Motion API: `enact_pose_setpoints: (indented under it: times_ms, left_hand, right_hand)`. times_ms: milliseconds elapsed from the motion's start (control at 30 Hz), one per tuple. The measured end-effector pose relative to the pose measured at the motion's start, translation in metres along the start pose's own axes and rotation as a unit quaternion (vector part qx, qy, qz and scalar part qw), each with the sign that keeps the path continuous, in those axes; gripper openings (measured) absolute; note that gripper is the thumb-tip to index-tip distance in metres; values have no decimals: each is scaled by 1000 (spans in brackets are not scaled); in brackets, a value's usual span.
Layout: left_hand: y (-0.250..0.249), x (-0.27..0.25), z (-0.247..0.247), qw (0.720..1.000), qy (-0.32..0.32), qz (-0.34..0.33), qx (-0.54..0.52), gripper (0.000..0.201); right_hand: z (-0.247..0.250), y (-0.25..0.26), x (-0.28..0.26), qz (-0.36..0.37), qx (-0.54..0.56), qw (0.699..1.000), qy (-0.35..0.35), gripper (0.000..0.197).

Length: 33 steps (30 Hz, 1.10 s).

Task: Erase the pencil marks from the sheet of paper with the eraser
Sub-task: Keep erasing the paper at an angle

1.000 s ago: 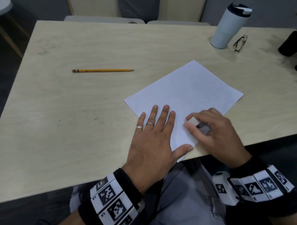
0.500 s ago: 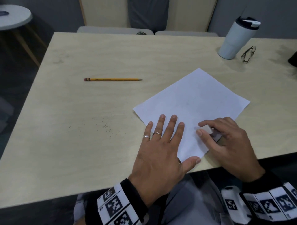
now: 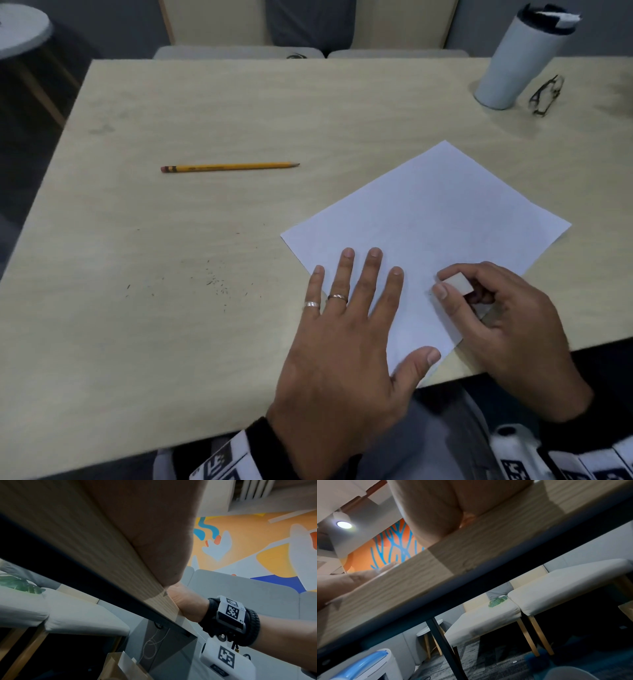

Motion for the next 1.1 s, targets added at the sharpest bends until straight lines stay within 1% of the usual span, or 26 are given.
enact_pose_setpoints:
  times_ms: [100, 233, 400, 567, 633, 700, 833, 900, 967, 1033, 1100]
  left_hand:
    - [0, 0, -1, 1000, -10, 1, 2, 82]
    - [0, 1, -3, 1000, -30, 6, -8, 82]
    - [1, 5, -11, 1000, -4, 9, 1, 87]
    - [3, 9, -14, 1000, 5, 15, 2, 92]
    - [3, 9, -14, 1000, 6, 17, 0, 93]
    - [3, 10, -14, 1000, 3, 20, -1, 93]
    - [2, 10, -13, 1000, -6, 19, -10, 92]
    - [2, 9, -11, 1000, -10, 12, -15, 91]
    - [3, 7, -9, 1000, -11, 8, -16, 89]
    - [4, 7, -9, 1000, -7, 6, -14, 87]
    - [5, 8, -10, 1000, 3, 7, -15, 86]
  right_hand:
    - [-2, 1, 0, 19, -27, 999, -2, 6]
    - [-3, 3, 2, 12, -32, 999, -2, 10]
    - [-3, 3, 0, 10, -18, 1000, 2, 20]
    - [-7, 5, 1, 21, -18, 999, 28, 24]
    - [-8, 6, 2, 16, -3, 999, 35, 23]
    - [-10, 10, 0, 25, -3, 999, 45, 20]
    - [-7, 10, 5, 68, -53, 995, 55, 14]
    - [3, 7, 12, 64, -81, 994, 46, 13]
    - [11, 10, 15, 42, -58, 996, 46, 12]
    - [7, 17, 9, 21, -9, 997, 75, 12]
    - [-3, 22, 1, 24, -6, 993, 113, 13]
Point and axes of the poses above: each hand's wrist, its own x-axis towards the middle knuckle, its own z-axis out of the back of the hand, y = z × x, the point moved 7 cm from there along x, towards the middle knuckle, and after that the axes turned 10 degrees about x, right-handed, at the moved point
